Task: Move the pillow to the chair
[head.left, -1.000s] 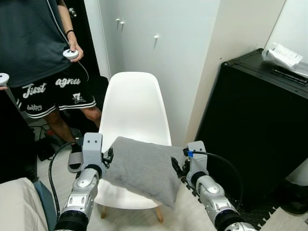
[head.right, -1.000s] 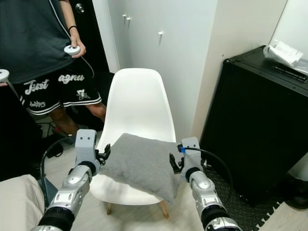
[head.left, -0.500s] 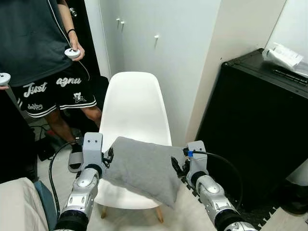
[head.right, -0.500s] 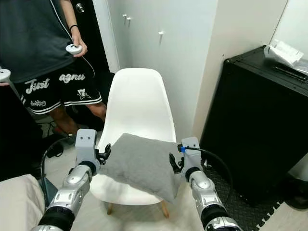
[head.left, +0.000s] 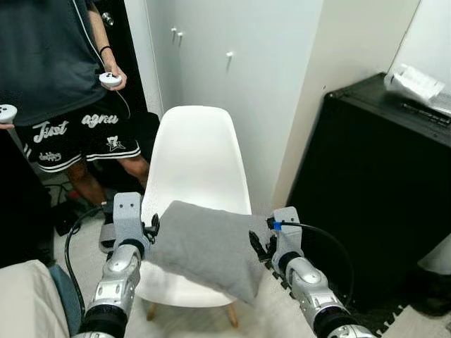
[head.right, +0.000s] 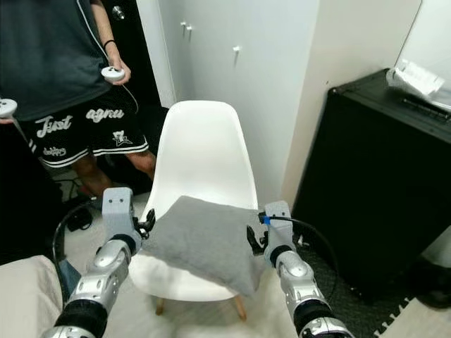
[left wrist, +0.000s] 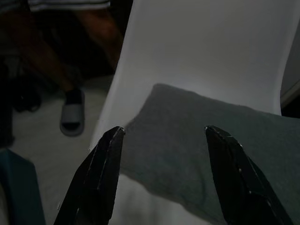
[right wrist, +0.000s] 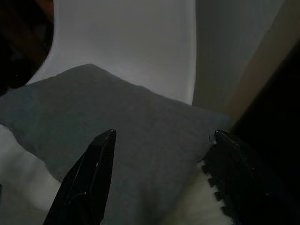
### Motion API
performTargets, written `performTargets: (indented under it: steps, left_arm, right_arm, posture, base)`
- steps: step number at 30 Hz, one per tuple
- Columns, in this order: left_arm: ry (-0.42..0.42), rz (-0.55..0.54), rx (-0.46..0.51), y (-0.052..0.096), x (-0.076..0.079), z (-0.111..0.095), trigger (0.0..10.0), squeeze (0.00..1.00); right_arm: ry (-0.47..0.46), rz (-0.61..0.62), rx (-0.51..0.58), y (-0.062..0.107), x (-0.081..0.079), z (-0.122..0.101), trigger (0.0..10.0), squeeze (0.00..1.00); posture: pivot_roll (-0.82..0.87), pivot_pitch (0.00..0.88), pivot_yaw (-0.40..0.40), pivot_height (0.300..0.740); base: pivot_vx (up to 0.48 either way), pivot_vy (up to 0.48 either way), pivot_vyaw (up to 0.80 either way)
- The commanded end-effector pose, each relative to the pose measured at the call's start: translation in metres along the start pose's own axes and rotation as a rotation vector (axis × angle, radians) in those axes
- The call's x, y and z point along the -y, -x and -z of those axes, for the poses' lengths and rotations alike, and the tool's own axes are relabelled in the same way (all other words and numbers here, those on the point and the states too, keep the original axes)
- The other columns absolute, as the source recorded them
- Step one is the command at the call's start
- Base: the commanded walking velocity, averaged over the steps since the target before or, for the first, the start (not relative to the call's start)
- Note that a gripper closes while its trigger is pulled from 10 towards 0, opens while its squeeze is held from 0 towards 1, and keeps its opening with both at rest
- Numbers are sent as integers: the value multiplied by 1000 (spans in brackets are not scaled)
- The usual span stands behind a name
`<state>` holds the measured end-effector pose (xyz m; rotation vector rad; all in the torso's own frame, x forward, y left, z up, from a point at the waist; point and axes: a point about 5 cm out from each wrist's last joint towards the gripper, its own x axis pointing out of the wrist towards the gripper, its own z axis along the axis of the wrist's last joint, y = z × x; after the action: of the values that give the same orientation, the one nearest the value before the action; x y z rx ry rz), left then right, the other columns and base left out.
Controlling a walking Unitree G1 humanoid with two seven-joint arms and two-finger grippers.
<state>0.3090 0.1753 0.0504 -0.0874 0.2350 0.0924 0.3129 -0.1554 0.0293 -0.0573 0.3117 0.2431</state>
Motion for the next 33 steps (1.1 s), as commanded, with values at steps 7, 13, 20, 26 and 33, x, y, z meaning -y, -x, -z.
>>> performTargets:
  steps: [7,13,20,26,33]
  left_arm:
    - [31,-30,-11,7,0,11,10000,0]
    - [22,-18,-12,6,0,9,10000,0]
    - [20,0,-8,5,2,7,10000,0]
    - [7,-2,-6,4,1,6,10000,0]
    - [-7,5,-1,4,0,5,10000,0]
  right_arm:
    - [31,-32,-20,-4,0,-4,10000,0]
    - [18,-37,-22,-3,-4,-2,10000,0]
    - [0,-26,-24,-1,-6,3,10000,0]
    - [-4,-17,-25,0,-4,4,10000,0]
    - [-7,-12,-22,-1,-4,3,10000,0]
  posture:
    - [-16,31,-80,740]
    - [-9,35,-60,740]
    - [-11,35,-43,740]
    - [-10,35,-35,740]
    - [-9,36,-31,740]
  base:
    - [0,0,0]
    - [0,0,0]
    - [0,-411,0]
    - [0,0,0]
    - [0,0,0]
